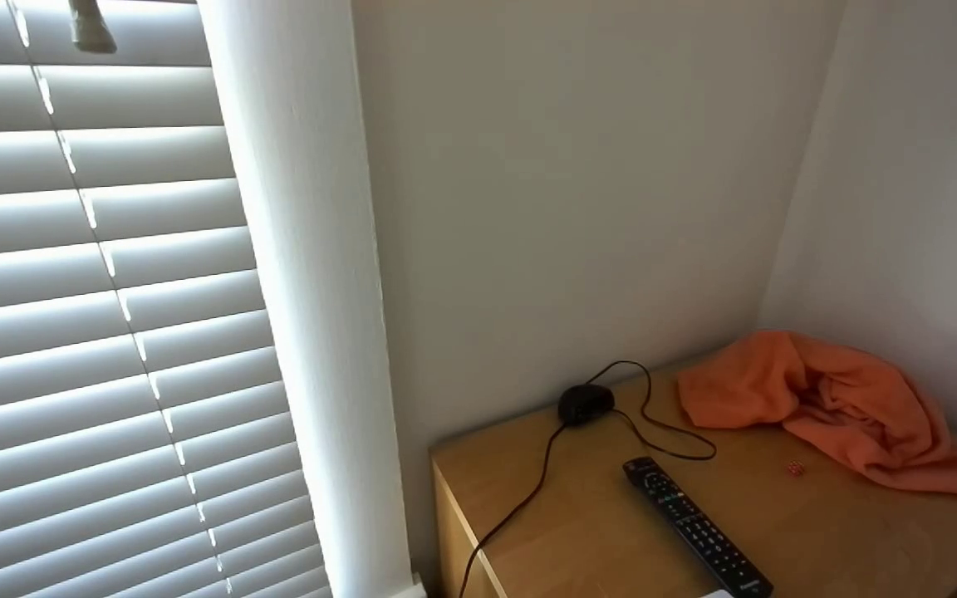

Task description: Move the red dice a little forward on the brown surface

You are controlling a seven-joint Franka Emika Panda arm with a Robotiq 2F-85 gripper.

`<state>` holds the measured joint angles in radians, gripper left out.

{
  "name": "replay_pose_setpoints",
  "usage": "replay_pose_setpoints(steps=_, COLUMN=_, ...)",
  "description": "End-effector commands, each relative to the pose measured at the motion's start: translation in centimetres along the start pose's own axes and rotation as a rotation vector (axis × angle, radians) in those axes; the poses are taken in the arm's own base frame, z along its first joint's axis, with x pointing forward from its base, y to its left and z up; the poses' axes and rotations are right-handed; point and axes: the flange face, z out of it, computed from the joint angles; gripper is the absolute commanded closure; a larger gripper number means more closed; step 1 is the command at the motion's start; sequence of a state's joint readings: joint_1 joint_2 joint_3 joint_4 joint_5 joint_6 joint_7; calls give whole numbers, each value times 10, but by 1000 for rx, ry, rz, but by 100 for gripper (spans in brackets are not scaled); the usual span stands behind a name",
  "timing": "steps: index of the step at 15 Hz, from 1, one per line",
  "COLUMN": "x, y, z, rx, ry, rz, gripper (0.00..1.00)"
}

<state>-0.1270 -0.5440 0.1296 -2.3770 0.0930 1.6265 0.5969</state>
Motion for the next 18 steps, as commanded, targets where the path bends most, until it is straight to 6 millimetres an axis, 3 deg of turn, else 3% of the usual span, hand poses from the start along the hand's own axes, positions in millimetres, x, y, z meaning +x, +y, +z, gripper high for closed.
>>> replay_pose_setpoints(steps=1, x=30, y=14, z=16, rx=71, ry=-11, rz=190, gripper=0)
replay_pose_setpoints(steps=12, x=39, y=17, z=17, rx=61, ry=-15, rz=217, gripper=0)
replay_pose_setpoints(steps=14, x=63, y=21, z=19, rx=81, ry=-49, rz=339, gripper=0)
replay_pose_setpoints(steps=18, x=128, y=45, z=44, rx=101, ry=-83, rz=559, gripper=0)
